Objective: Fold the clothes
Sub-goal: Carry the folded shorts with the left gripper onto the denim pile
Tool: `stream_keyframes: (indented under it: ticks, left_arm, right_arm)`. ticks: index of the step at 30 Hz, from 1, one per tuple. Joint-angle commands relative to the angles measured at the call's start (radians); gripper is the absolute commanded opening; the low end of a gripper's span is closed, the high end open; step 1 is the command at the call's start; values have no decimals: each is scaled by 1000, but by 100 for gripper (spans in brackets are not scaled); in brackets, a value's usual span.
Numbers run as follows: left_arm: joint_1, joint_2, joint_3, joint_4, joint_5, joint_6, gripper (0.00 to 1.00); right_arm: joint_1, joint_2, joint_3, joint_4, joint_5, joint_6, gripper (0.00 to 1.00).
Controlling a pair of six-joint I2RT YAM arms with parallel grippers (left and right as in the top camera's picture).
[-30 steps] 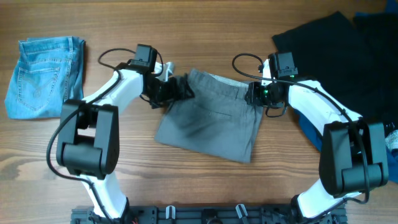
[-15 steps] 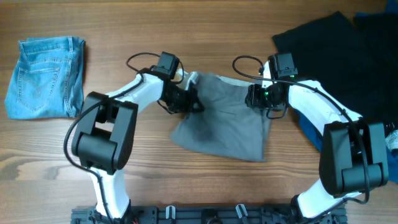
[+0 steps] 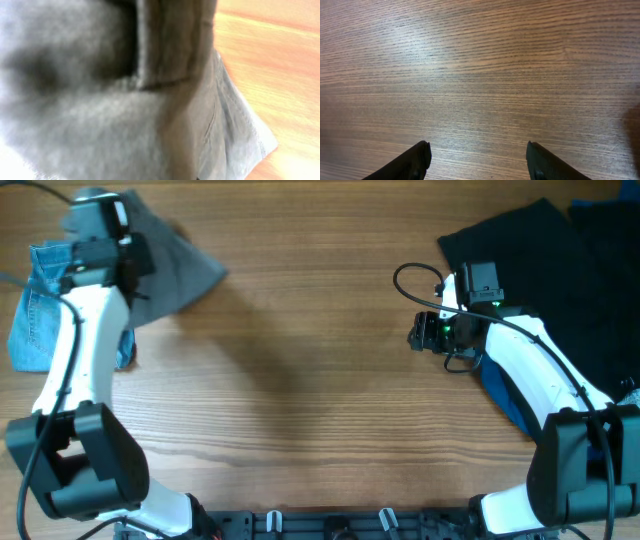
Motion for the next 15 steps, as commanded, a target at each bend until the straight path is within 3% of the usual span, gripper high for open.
stream_keyframes:
  ticks: [1, 15]
  left_arm:
    - [107, -26, 21, 118, -43, 96, 5]
    - [397, 31, 21, 117, 138, 73, 13]
  right_arm:
    - [1, -13, 18, -6, 10, -20, 66]
    - [1, -13, 18, -9, 11, -20, 67]
